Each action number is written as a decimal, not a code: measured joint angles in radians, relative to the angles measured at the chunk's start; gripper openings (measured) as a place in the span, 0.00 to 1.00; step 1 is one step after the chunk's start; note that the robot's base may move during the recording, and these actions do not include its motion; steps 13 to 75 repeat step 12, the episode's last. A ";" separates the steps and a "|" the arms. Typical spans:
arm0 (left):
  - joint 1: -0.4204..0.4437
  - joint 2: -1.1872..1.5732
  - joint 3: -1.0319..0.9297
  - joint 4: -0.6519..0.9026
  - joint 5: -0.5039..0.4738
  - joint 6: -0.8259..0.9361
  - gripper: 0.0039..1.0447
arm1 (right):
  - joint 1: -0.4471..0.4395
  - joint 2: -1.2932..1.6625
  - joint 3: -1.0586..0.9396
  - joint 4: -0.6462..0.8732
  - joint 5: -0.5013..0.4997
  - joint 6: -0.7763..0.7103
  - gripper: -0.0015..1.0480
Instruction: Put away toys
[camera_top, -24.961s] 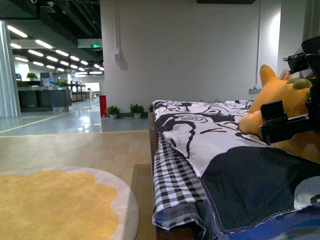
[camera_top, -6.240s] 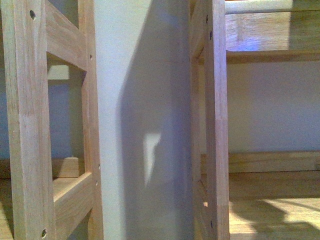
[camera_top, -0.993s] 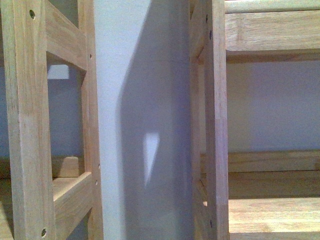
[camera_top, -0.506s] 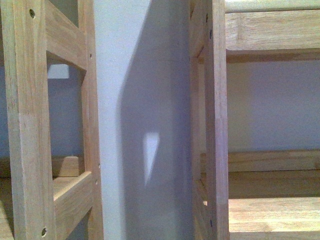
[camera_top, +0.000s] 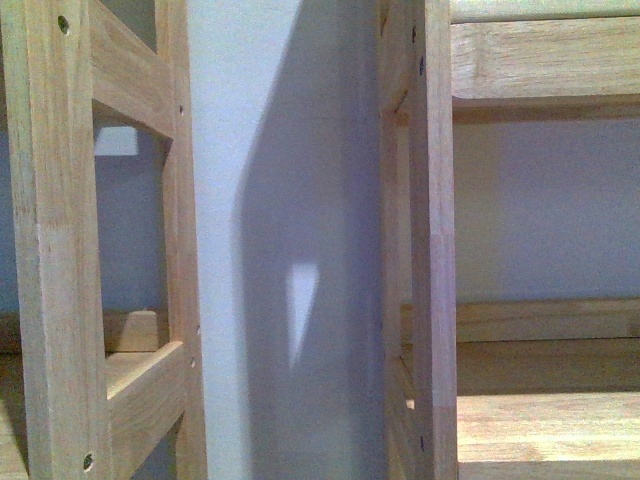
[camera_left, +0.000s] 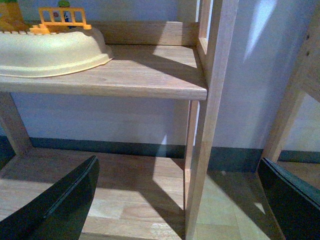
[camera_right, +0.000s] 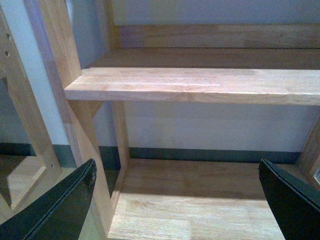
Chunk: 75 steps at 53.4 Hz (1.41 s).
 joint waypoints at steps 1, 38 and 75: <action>0.000 0.000 0.000 0.000 0.000 0.000 0.94 | 0.000 0.000 0.000 0.000 0.000 0.000 0.94; 0.000 0.000 0.000 0.000 0.000 0.000 0.94 | 0.000 0.000 0.000 0.000 0.000 0.000 0.94; 0.000 0.000 0.000 0.000 0.000 0.000 0.94 | 0.000 0.000 0.000 0.000 0.000 0.000 0.94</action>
